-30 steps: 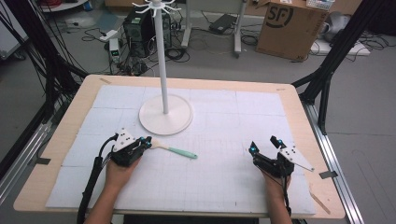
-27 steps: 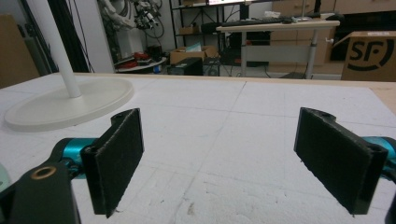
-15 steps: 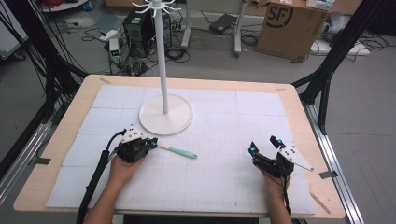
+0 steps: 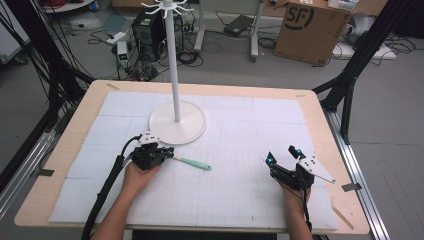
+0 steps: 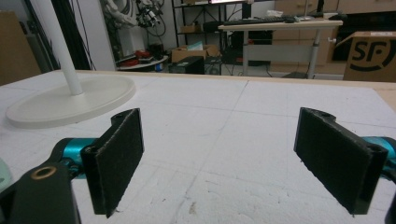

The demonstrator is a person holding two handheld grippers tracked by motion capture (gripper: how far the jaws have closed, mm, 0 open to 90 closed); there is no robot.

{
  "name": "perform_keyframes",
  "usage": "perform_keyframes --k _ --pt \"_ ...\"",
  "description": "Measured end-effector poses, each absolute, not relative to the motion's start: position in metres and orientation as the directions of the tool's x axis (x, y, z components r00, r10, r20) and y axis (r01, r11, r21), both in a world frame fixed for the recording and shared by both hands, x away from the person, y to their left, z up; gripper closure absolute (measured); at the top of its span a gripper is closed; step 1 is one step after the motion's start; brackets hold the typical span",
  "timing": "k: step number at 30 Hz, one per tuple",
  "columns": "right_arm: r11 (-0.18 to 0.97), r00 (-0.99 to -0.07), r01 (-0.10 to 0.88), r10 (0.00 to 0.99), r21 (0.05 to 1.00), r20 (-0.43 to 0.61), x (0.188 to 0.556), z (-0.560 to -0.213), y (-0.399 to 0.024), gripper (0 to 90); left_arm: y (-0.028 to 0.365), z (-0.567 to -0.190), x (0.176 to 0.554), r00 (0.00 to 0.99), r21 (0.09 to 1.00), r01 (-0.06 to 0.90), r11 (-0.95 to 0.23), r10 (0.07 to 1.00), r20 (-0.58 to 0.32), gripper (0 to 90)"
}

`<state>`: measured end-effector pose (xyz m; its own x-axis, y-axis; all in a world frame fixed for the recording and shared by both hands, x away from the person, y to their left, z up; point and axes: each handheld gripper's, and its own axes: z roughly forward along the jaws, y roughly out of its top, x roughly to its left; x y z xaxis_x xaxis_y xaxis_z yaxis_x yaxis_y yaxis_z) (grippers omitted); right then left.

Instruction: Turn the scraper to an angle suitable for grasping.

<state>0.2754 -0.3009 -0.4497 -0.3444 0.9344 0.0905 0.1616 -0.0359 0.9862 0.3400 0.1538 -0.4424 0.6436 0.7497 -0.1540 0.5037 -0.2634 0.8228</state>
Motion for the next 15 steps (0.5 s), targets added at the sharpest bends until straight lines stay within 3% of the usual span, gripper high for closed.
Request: perform_keyframes --k 15 --pt "-0.029 -0.35 0.159 0.933 0.987 0.083 0.276 -0.45 -0.301 15.2 0.141 -0.444 0.349 0.628 0.786 0.549 -0.285 0.761 -0.162 89.8"
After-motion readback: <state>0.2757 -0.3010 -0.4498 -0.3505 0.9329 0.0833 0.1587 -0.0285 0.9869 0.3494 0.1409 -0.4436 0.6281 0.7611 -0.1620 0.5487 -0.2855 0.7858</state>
